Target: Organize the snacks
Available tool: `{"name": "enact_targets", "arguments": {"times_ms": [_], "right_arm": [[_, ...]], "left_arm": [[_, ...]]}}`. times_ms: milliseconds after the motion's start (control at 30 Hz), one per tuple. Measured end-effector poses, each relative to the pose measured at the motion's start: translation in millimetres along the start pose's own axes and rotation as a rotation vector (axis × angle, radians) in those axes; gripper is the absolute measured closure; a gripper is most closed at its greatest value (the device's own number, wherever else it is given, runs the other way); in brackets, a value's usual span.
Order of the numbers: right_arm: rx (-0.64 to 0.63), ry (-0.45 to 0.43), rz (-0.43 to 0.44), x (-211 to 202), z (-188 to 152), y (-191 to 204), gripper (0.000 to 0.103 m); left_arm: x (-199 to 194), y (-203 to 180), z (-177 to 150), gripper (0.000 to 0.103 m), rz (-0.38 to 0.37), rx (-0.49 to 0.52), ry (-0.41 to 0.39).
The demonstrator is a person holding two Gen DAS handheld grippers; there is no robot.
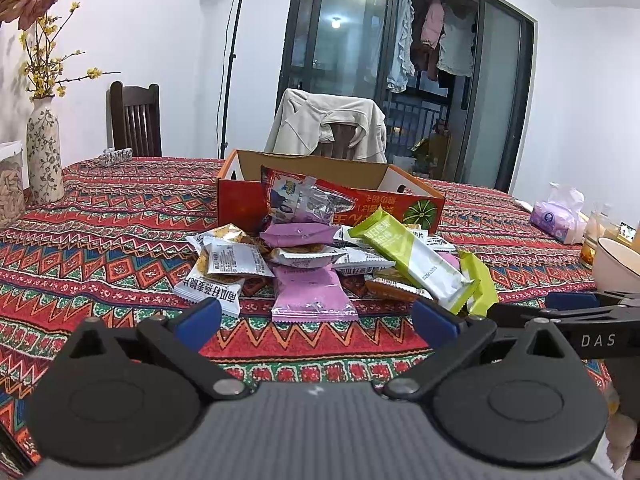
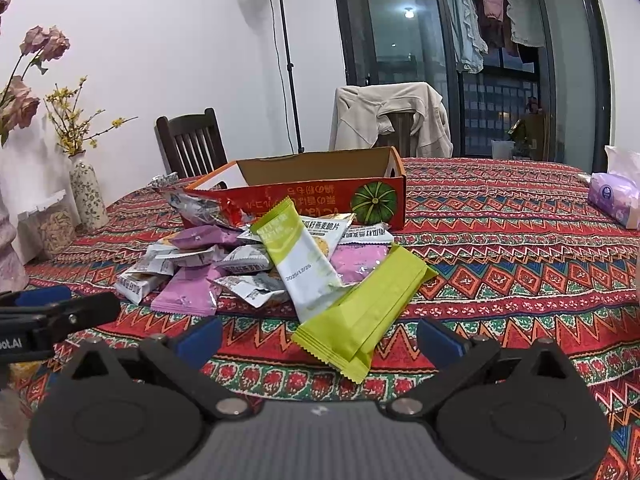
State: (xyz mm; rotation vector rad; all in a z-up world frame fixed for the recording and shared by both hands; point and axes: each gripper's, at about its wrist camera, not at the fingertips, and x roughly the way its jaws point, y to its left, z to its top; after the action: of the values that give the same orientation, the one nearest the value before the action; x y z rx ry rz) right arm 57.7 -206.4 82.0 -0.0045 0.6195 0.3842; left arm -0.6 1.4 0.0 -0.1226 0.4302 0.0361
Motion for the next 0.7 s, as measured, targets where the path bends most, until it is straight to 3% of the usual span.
{"name": "enact_targets", "arguments": {"times_ms": [700], "right_arm": [[0.0,0.003,0.002,-1.1,-1.7,1.3,0.0]], "left_arm": [[0.0,-0.8,-3.0,0.0,-0.004,-0.012,-0.005]]}}
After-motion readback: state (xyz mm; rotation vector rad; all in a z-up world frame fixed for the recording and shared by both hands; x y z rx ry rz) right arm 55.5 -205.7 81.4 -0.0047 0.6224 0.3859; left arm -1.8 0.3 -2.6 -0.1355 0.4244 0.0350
